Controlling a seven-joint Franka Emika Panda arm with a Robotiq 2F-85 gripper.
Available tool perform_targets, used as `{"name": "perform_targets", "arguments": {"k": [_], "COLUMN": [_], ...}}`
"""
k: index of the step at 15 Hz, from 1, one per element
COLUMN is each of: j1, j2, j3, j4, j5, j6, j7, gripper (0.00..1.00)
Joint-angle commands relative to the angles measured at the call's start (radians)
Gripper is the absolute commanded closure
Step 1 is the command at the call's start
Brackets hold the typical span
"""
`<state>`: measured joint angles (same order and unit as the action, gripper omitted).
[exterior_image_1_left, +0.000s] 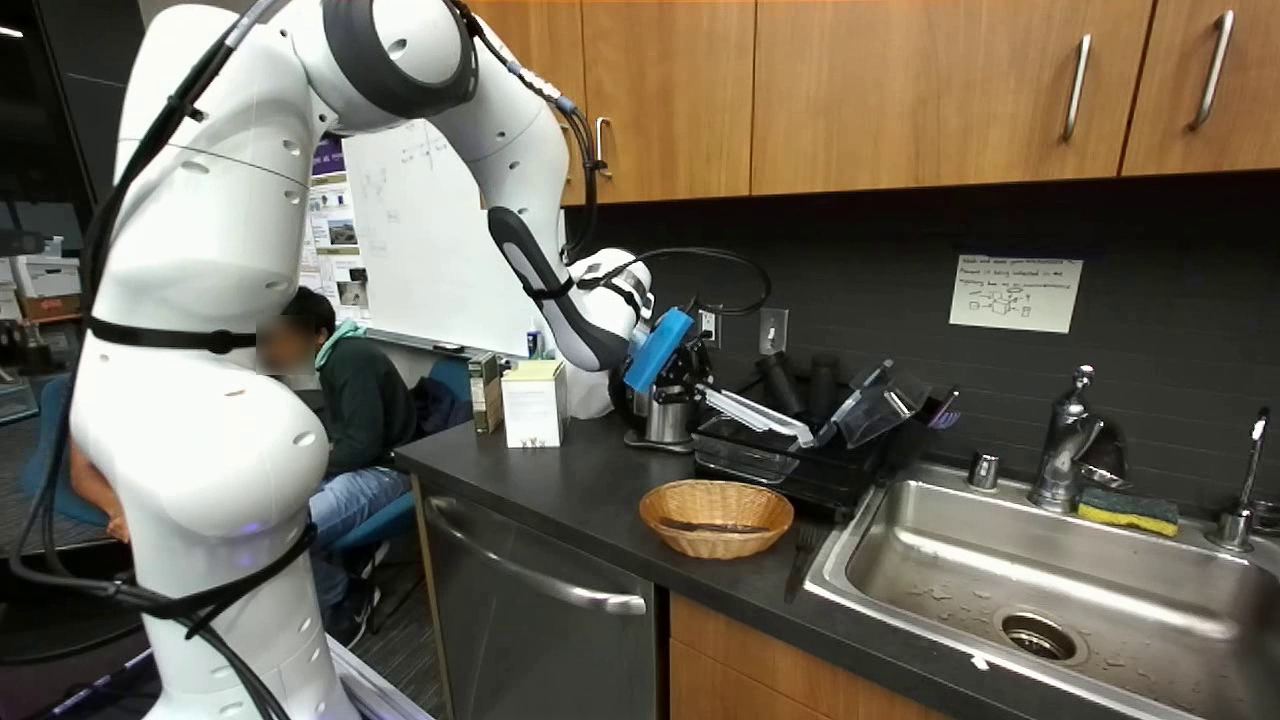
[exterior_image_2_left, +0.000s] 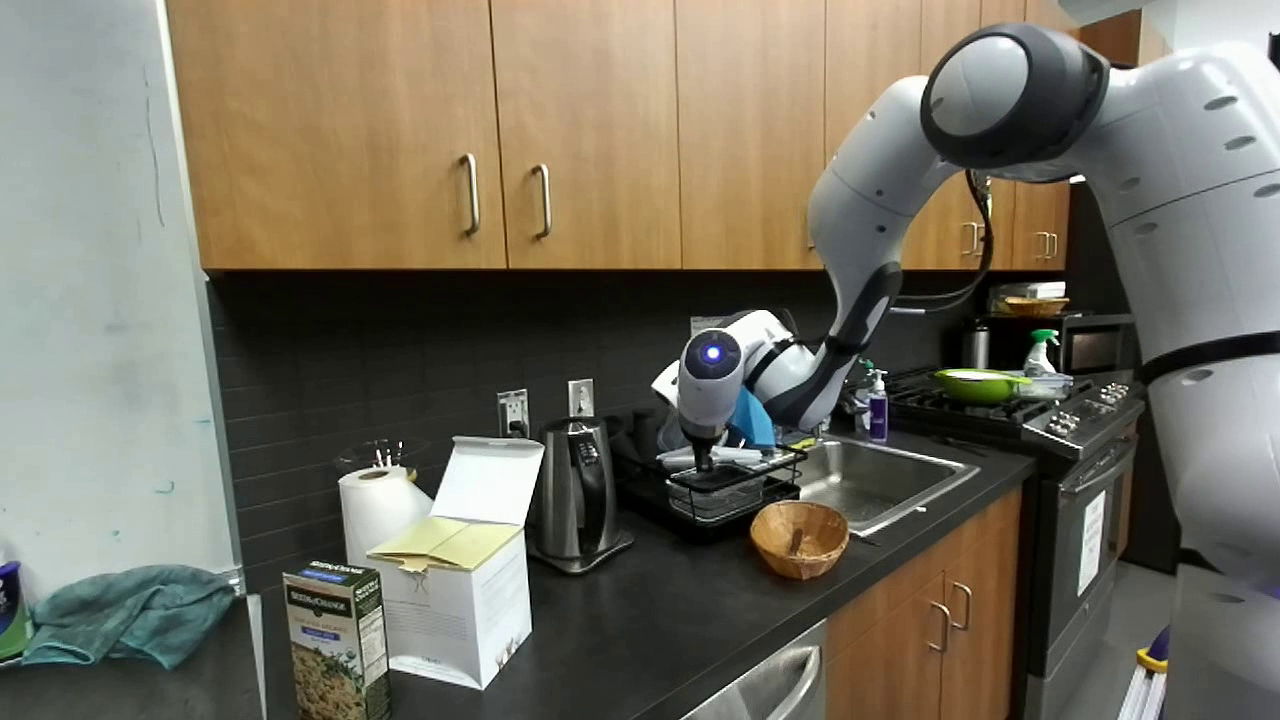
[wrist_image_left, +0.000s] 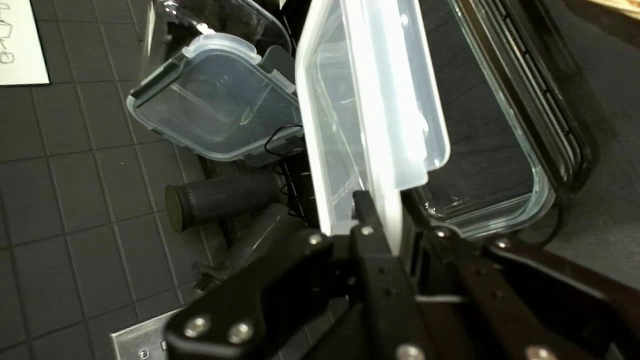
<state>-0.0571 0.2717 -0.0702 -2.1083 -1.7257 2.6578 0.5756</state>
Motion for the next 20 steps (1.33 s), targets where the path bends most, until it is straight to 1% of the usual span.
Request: {"name": "perform_targets", "arguments": {"k": [1,9,15,20], "j1": [-0.012,-0.049,-0.068,-0.070], "j2": [-0.043,-0.060,-0.067,-0.068], "j3": [-0.005,-0.018,-0.017,-0.013], "j4": [-0.041,-0.053,-0.058,-0.066], "j5": [-0.065,-0.109,-0.200,-0.255], "j6": [0.051,0.125,0.166,0.167], "j7": [0.076,0.074,0.089,0.113], "gripper": [0.96,0.96,0.96,0.96]}}
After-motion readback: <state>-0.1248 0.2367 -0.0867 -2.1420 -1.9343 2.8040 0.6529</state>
